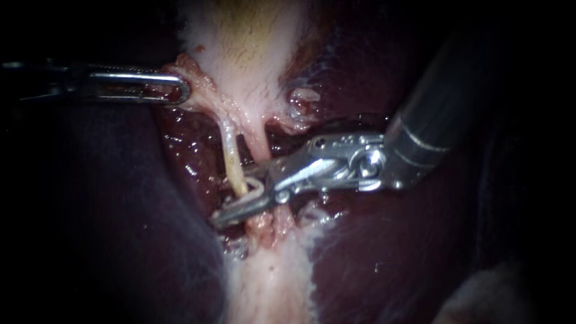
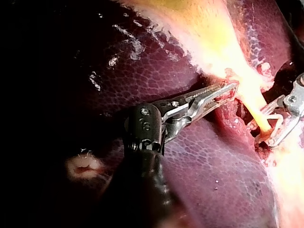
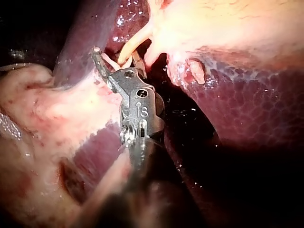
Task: Clipping second clip left tube
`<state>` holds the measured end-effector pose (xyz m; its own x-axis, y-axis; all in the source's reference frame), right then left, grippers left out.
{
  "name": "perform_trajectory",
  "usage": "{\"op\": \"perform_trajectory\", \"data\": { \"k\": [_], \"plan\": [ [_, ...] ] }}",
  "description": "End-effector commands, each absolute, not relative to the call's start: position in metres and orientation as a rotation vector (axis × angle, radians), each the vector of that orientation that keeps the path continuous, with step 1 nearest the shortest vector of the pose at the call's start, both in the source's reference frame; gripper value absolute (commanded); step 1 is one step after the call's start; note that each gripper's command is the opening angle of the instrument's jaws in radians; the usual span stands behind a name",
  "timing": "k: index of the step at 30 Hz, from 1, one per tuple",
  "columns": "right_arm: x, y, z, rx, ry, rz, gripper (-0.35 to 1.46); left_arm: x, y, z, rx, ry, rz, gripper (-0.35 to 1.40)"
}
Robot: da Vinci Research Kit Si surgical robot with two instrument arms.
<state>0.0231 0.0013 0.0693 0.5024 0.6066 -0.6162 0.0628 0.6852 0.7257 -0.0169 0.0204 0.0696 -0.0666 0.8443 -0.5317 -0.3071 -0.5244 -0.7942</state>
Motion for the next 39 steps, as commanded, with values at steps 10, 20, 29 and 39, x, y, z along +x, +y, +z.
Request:
{"op": "perform_trajectory", "data": {
  "k": [10,20,29,39],
  "plan": [
    [0.0234,0.0006,0.0696,0.757,0.955,0.362,0.44,-0.017,0.0204,0.0696,-1.353,-0.625,1.721,-0.35],
    [0.024,-0.0009,0.0704,0.77,0.993,0.373,0.42,-0.0171,0.0203,0.0696,-1.353,-0.625,1.721,-0.35],
    [0.024,-0.0012,0.0696,0.88,1.052,0.393,0.41,-0.017,0.0203,0.0696,-1.353,-0.625,1.721,-0.35],
    [0.0247,-0.0039,0.0655,1.077,1.127,0.314,0.38,-0.017,0.0204,0.0696,-1.353,-0.626,1.722,-0.35]
  ]
}}
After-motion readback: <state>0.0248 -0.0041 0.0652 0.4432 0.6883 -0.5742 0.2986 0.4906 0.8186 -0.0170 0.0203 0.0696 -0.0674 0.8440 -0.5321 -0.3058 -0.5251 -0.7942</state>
